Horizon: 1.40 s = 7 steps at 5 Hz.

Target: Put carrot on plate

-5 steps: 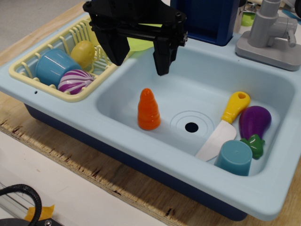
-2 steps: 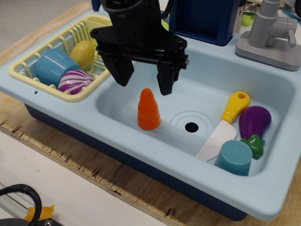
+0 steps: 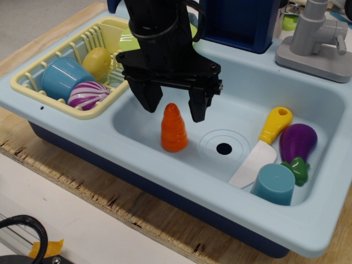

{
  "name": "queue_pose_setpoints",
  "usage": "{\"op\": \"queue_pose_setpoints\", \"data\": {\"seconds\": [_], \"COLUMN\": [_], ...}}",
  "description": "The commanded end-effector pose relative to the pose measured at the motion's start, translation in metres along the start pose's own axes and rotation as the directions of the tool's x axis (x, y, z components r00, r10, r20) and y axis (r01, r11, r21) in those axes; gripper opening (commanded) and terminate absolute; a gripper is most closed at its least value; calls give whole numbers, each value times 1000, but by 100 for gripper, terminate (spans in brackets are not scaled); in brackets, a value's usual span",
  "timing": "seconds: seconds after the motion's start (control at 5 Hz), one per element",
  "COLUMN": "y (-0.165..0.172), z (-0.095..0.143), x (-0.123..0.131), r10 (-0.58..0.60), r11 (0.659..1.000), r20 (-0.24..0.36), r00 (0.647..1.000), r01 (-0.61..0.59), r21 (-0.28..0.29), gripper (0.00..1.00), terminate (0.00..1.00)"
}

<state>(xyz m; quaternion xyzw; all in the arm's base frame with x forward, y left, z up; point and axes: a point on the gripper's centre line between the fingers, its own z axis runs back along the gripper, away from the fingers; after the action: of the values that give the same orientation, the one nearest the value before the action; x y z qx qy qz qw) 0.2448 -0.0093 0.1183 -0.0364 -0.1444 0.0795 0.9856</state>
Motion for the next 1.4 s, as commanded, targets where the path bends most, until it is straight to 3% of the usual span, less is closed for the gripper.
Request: {"op": "queue_pose_setpoints", "data": {"seconds": [0.0, 0.2, 0.4, 0.8, 1.2], "y": [4, 5, 4, -4, -11], "z": [-7, -18, -21, 4, 56], "x": [-1, 0, -1, -4, 11], "r10": [7, 1, 20, 39, 27], "r11": [1000, 1000, 1000, 999, 994], "r20": [7, -5, 5, 16, 78], "r00": [1000, 1000, 1000, 999, 997], "r01": [-7, -1, -20, -39, -35], "r21": [-9, -27, -12, 32, 99], "gripper": [100, 100, 0, 0, 0], "terminate": [0, 0, 0, 0, 0]}}
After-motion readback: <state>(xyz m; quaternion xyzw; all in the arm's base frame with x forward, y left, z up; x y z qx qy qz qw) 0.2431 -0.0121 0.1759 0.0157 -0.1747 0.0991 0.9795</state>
